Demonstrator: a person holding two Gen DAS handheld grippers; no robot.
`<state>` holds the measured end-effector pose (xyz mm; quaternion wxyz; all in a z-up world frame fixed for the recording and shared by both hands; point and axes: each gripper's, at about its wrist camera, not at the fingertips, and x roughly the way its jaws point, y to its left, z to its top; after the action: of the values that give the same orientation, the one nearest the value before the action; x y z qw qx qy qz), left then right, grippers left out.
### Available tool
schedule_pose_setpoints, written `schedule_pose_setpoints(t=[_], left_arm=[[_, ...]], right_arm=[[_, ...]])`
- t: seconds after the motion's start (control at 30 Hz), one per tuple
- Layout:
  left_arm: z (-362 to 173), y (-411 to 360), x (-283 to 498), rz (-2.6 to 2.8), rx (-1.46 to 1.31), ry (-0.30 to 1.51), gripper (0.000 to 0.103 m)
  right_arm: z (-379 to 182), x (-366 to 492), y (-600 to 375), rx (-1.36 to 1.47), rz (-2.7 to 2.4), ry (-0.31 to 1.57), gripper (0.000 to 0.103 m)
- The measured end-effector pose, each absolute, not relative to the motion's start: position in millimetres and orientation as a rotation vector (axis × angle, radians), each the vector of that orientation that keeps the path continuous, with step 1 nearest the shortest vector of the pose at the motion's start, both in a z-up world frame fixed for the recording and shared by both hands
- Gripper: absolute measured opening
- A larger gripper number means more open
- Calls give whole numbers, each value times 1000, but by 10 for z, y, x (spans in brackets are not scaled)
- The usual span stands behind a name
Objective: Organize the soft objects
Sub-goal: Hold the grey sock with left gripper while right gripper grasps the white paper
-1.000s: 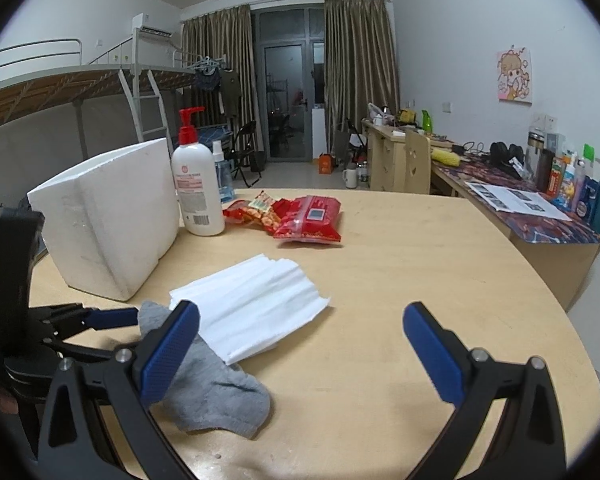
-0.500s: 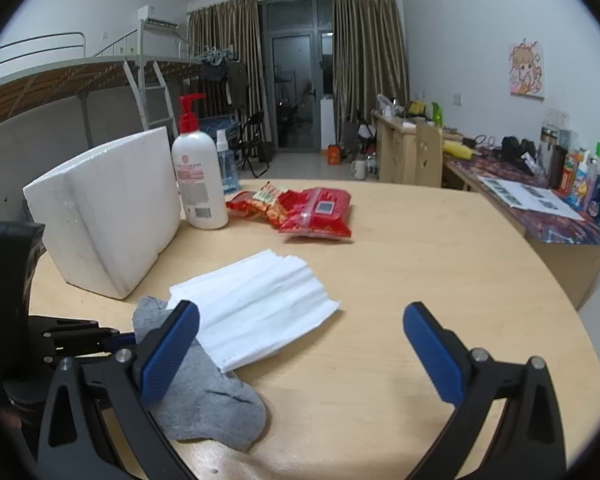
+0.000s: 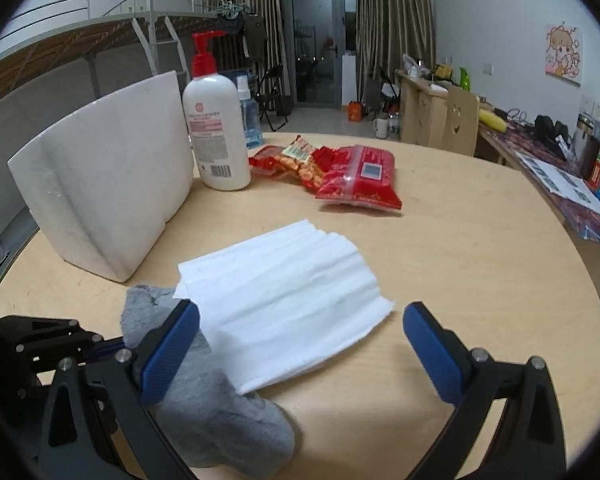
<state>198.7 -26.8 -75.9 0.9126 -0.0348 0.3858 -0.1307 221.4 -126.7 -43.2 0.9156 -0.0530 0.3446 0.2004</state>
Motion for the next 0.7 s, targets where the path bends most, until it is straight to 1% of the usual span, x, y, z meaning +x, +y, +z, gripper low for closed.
schedule_pose_setpoints(t=[0.13,0.5,0.53,0.57,0.67,0.7], left_arm=[[-750,-255,1979,-281,-72,789,3],[-740,-165,1934,-274,-70,776,3],[-745,-163,1935,-275,-71,778,3],[-748,-159,1933,-277,-71,778,3],[-748,-152,1934,-280,-73,779,3],[-746,-143,1929,-280,-74,777,3]], right_arm=[[-461,2300,-1214,-112,403,750,103],[-513,2369,-1052,-179,404,778,103],[-525,2378,-1047,-179,407,785,99],[-536,2387,-1040,-182,409,793,92],[-583,2433,-1009,-185,412,824,76],[-610,2448,-1005,-188,408,838,73]])
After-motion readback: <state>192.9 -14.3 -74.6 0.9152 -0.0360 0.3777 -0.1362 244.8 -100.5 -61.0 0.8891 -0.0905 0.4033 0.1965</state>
